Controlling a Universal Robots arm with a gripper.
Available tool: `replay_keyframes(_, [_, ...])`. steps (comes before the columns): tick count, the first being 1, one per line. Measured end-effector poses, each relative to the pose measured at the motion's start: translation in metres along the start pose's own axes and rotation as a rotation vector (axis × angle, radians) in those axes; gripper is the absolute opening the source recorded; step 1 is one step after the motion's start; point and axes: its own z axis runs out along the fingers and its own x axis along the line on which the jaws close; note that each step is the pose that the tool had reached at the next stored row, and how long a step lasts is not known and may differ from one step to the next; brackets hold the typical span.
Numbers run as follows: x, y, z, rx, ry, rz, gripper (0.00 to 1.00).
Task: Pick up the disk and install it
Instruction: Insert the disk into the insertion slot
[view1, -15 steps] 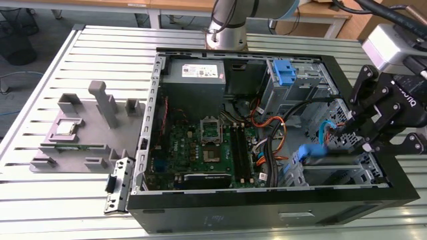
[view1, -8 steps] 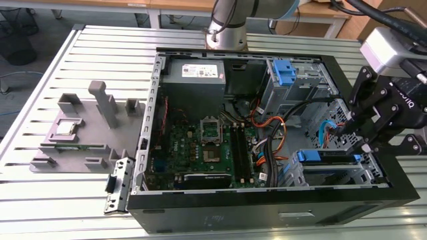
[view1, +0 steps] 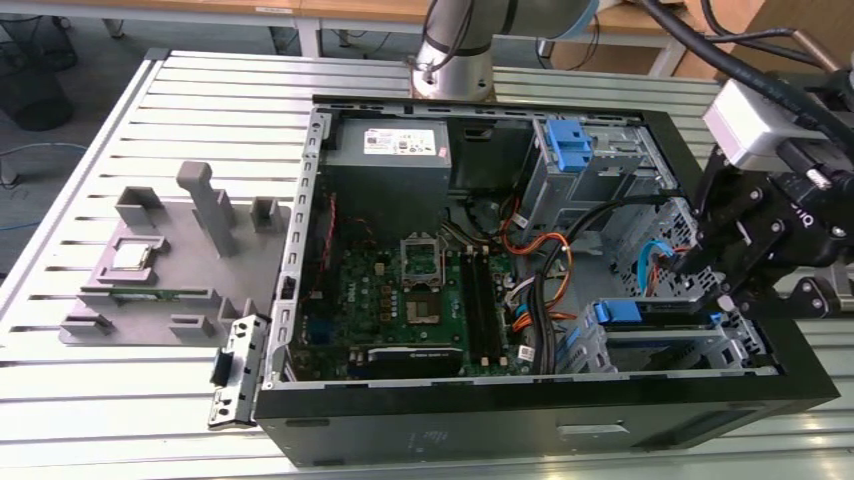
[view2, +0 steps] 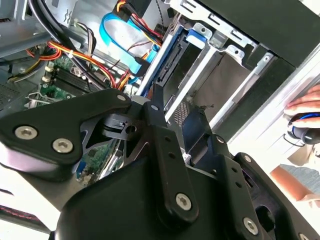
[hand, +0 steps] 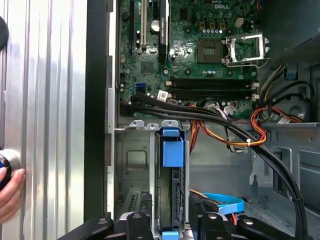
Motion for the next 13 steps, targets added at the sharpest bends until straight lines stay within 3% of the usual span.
replay_keyframes(4, [-0.0023,0.0010,0.0050,0.0060,-0.0001,-0.001,0.42])
replay_keyframes(13, [-0.0071,0.0013,0.0082,0.0064,-0.0001,-0.001,0.42])
